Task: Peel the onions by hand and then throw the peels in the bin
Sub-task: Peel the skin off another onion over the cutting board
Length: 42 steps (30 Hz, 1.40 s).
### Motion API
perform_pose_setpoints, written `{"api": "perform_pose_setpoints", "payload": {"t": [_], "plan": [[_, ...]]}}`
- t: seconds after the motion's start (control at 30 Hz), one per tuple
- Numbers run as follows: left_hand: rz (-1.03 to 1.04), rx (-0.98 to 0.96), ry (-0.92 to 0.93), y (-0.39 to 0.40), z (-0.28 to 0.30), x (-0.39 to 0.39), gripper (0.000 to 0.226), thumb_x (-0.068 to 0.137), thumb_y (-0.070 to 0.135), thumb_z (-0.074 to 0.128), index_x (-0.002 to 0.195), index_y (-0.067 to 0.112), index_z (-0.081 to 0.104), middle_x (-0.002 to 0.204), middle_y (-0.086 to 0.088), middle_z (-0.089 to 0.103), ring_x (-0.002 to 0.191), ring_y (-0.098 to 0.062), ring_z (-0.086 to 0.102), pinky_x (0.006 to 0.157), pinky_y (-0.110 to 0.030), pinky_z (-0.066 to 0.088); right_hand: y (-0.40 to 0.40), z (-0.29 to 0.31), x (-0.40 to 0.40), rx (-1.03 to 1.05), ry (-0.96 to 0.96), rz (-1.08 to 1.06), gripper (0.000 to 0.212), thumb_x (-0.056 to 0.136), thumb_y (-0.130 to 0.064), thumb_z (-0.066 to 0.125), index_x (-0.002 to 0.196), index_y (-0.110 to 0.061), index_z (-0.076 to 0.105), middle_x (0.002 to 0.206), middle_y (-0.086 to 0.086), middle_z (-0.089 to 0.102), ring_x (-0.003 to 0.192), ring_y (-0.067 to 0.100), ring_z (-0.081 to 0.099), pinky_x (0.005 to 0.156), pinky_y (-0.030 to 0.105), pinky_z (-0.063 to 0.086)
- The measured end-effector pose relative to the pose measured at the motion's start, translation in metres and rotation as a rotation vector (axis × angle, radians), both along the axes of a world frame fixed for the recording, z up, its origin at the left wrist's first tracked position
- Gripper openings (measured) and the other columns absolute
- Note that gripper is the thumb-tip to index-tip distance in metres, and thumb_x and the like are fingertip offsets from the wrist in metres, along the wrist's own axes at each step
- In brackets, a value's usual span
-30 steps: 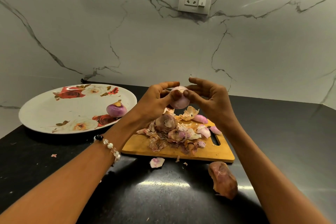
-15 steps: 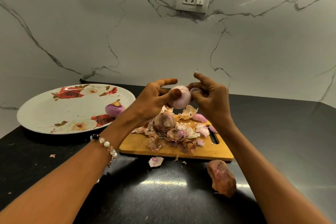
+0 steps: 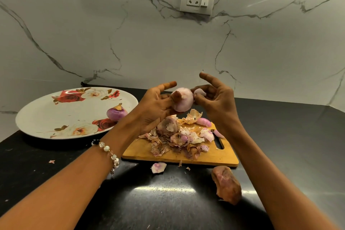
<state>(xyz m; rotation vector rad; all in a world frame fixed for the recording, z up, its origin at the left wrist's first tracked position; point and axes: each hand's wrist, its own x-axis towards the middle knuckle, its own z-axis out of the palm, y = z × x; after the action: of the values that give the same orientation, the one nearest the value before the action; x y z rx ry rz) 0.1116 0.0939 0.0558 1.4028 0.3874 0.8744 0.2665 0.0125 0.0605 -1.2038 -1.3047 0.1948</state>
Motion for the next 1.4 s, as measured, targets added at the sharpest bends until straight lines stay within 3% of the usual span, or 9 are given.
{"api": "perform_pose_setpoints", "payload": {"t": [0.2,0.33,0.43,0.63,0.87,1.0,1.2,1.27,1.4], "plan": [[0.036,-0.099,-0.075,-0.003,-0.003,0.002,0.053,0.075,0.023,0.064,0.123,0.002,0.057,0.117,-0.015,0.064,0.095,-0.025,0.068,0.072,-0.032,0.059,0.001,-0.001,0.002,0.003,-0.034,-0.065,0.052,0.087,0.008,0.062,0.136,-0.002,0.048,0.087,0.008,0.065,0.073,0.012,0.064,0.073,0.02,0.056],[0.078,-0.094,-0.048,-0.002,-0.002,0.001,0.055,0.07,0.026,0.066,0.119,0.003,0.06,0.117,-0.015,0.064,0.099,-0.032,0.066,0.07,-0.038,0.06,-0.001,0.003,0.011,-0.055,-0.072,-0.051,0.036,0.089,-0.01,0.066,0.124,-0.003,0.06,0.101,0.013,0.069,0.092,0.024,0.069,0.081,0.028,0.057],[0.105,-0.074,-0.026,-0.001,-0.002,0.001,0.056,0.068,0.024,0.068,0.12,0.003,0.06,0.113,-0.014,0.066,0.096,-0.03,0.068,0.071,-0.042,0.06,-0.003,0.006,0.008,-0.068,-0.128,-0.005,0.046,0.083,-0.015,0.072,0.126,-0.004,0.059,0.107,0.01,0.07,0.098,0.02,0.069,0.085,0.027,0.057],[0.141,0.011,0.044,-0.002,-0.004,0.002,0.059,0.065,0.024,0.072,0.119,0.005,0.059,0.107,-0.014,0.068,0.092,-0.028,0.07,0.071,-0.042,0.06,-0.002,0.002,0.002,-0.047,-0.394,-0.038,0.057,0.082,-0.004,0.075,0.134,-0.002,0.052,0.112,0.013,0.068,0.098,0.018,0.069,0.087,0.024,0.056],[0.168,0.09,0.064,-0.001,-0.006,0.003,0.04,0.077,0.015,0.072,0.115,0.002,0.063,0.105,-0.013,0.069,0.087,-0.025,0.071,0.068,-0.039,0.06,0.0,-0.002,-0.008,0.015,-0.589,-0.157,0.067,0.081,-0.002,0.072,0.141,0.005,0.042,0.109,0.02,0.068,0.087,0.018,0.063,0.082,0.0,0.042],[0.163,0.11,0.038,-0.001,-0.006,0.003,0.047,0.069,0.027,0.07,0.109,0.003,0.066,0.103,-0.014,0.07,0.088,-0.027,0.071,0.071,-0.043,0.06,0.004,-0.003,-0.014,0.037,-0.669,-0.224,0.063,0.085,-0.008,0.062,0.141,0.008,0.04,0.1,0.022,0.068,0.084,0.032,0.064,0.081,0.035,0.055],[0.16,0.09,0.014,0.0,-0.005,0.002,0.044,0.069,0.028,0.068,0.106,0.004,0.067,0.102,-0.014,0.07,0.087,-0.027,0.071,0.069,-0.041,0.06,0.008,-0.007,-0.016,0.068,-0.616,-0.264,0.058,0.087,-0.011,0.056,0.139,0.01,0.042,0.1,0.025,0.068,0.085,0.036,0.065,0.079,0.04,0.054],[0.161,0.08,0.011,0.0,-0.005,0.002,0.046,0.069,0.028,0.068,0.108,0.003,0.066,0.103,-0.014,0.07,0.086,-0.028,0.071,0.069,-0.041,0.061,0.008,-0.008,-0.018,0.08,-0.573,-0.261,0.055,0.087,-0.008,0.057,0.137,0.011,0.044,0.103,0.027,0.068,0.09,0.039,0.067,0.083,0.036,0.053],[0.163,0.062,0.002,-0.001,-0.004,0.004,0.043,0.073,0.027,0.067,0.107,0.0,0.066,0.099,-0.013,0.071,0.083,-0.027,0.072,0.065,-0.037,0.06,0.01,-0.008,-0.018,0.103,-0.463,-0.263,0.047,0.089,0.001,0.061,0.133,0.012,0.048,0.109,0.027,0.068,0.096,0.037,0.067,0.084,0.01,0.042]]}}
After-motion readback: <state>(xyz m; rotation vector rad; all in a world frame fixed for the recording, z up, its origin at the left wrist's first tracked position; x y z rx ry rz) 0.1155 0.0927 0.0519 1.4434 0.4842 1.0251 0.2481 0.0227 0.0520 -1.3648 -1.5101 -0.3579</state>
